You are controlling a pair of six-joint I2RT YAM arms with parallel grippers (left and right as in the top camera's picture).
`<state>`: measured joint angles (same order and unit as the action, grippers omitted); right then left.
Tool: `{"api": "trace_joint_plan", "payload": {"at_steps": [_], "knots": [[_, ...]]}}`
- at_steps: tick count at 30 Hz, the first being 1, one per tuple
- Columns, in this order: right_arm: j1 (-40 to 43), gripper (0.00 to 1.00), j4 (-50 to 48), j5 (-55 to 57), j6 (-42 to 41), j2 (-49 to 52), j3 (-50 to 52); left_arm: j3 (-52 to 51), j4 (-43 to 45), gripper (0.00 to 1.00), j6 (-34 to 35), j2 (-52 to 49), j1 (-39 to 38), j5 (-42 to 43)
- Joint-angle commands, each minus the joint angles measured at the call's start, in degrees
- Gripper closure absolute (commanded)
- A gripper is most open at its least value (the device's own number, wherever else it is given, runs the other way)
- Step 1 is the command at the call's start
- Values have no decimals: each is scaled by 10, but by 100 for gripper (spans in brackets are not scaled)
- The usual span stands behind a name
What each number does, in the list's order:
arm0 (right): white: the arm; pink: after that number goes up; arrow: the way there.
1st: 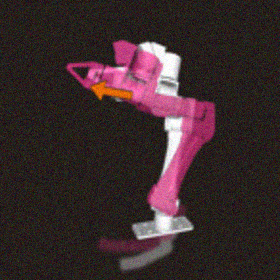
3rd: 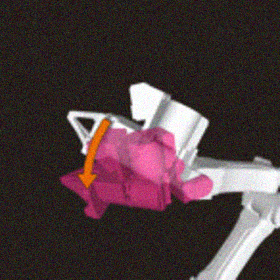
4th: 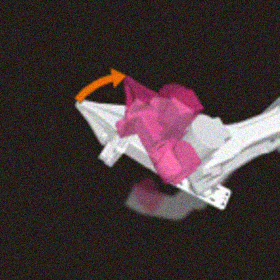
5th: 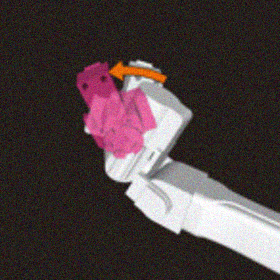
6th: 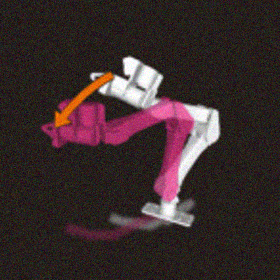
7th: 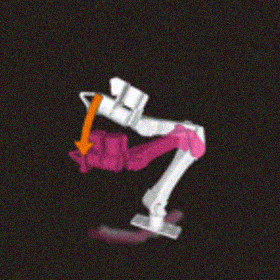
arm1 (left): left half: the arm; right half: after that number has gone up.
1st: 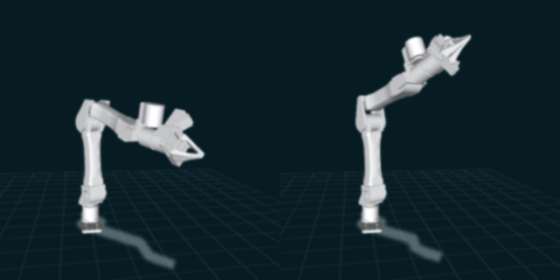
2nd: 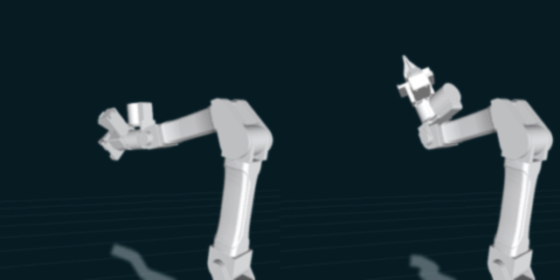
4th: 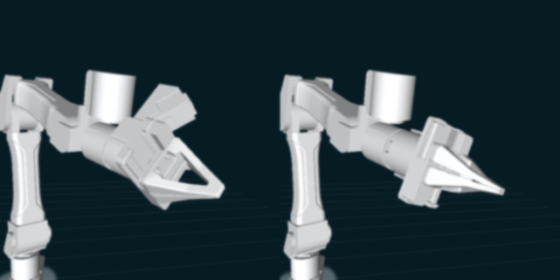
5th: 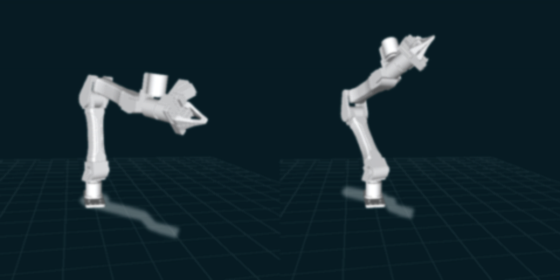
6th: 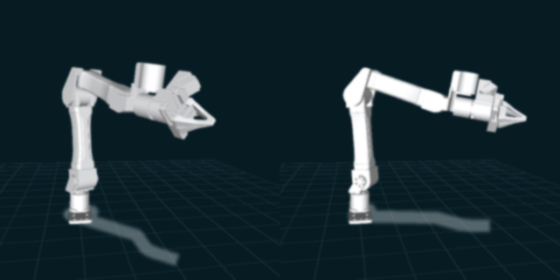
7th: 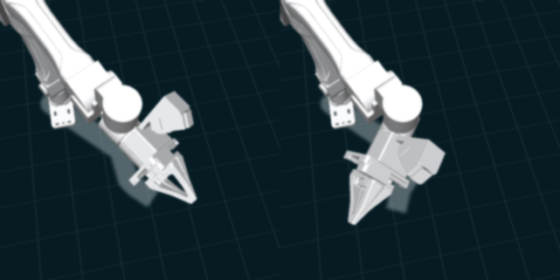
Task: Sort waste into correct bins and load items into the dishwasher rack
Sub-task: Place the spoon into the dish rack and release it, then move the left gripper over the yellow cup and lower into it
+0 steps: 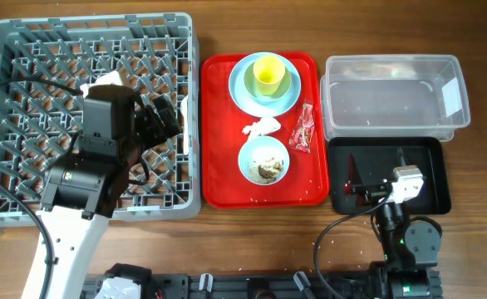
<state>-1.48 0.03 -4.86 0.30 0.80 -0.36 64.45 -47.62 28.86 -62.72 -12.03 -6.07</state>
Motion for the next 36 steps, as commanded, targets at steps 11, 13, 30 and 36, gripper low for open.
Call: {"api": "trace_joint_plan", "payload": {"at_steps": [11, 13, 30, 36], "knots": [[0, 0, -2, 1, -113, 2, 1, 1, 0, 0, 5, -1, 3, 5], [0, 0, -2, 1, -112, 2, 1, 1, 0, 0, 5, -1, 3, 5], [0, 0, -2, 1, -109, 2, 1, 1, 95, 0, 8, 0, 3, 103], [0, 0, -2, 1, -109, 2, 1, 107, 164, 6, 44, -142, -71, 286]]}}
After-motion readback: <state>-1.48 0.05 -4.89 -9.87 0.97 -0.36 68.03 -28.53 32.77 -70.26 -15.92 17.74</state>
